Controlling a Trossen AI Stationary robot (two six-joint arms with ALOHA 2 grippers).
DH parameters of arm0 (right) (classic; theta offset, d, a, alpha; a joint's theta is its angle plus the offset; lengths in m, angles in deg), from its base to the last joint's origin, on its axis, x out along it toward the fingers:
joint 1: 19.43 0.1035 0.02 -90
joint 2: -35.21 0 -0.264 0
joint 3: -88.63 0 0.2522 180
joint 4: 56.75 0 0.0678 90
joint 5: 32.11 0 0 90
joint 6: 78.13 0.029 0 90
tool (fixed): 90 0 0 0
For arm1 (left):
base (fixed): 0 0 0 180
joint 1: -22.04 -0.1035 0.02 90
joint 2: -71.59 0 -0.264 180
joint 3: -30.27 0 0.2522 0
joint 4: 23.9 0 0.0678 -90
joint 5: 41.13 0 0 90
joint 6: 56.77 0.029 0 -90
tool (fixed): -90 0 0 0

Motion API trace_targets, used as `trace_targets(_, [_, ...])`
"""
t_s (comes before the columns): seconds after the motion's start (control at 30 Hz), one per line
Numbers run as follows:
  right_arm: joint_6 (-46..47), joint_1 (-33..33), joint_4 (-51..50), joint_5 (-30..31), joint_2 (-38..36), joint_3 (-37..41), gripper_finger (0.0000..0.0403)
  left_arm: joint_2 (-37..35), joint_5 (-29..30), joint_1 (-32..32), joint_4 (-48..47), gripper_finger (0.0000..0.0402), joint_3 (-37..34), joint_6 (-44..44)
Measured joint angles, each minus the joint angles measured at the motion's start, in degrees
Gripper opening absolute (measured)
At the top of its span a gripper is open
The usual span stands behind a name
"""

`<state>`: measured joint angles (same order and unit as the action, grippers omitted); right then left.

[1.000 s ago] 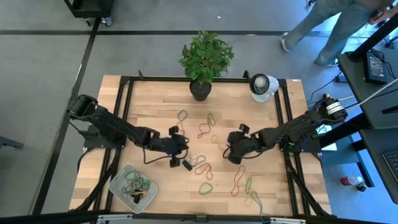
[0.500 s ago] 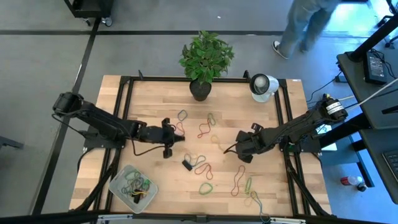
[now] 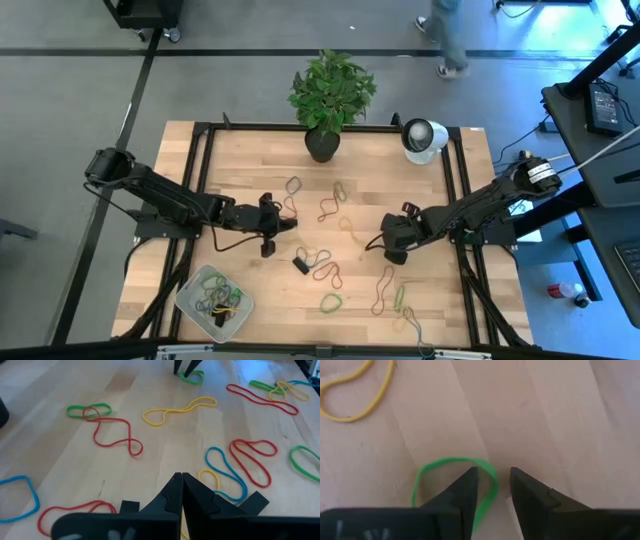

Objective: Pick and place rubber bands into bin
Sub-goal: Put the green rubber band into the gray bin

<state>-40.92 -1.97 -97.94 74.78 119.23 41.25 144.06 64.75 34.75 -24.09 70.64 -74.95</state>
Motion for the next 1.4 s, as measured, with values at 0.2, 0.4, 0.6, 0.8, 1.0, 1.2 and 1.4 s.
trace_targets(0.2, [-0.34, -0.19, 0.57, -0.15, 0.16, -0.22, 0.0025, 0.02, 6.64, -0.07, 1.46, 0.0006, -0.02, 1.38])
trace_targets(0.4, [-6.1, -0.42, -0.21, 3.03, 0.46, -3.21, 0.0016, 0.02, 7.6, -0.07, 11.41, 0.0021, -0.02, 3.62])
trace_targets(0.6, [-9.33, -0.34, 1.79, 4.73, 0.44, -4.18, 0.0006, 0.07, 8.88, -0.07, 16.46, 0.0079, 0.0, 5.93])
trace_targets(0.8, [-15.08, -0.34, 14.73, 5.21, 0.44, -4.18, 0.0006, 0.85, 10.18, -0.08, 19.6, 0.0165, 0.0, 5.97])
trace_targets(1.0, [-29.11, -0.34, 42.19, 5.97, 0.41, -4.26, 0.0004, 4.32, 10.06, -0.07, 26.7, 0.025, 0.0, 7.56])
trace_targets(1.2, [-39.3, -0.34, 58.59, 5.49, 0.36, -4.29, 0.0002, 8.84, 6.9, -0.07, 35.93, 0.0287, 1.5, 11.02])
trace_targets(1.4, [-40.65, -0.34, 61.36, 5.46, 0.36, -4.29, 0.0002, 16.1, 5.24, -0.07, 36.39, 0.0284, 7.4, 10.54])
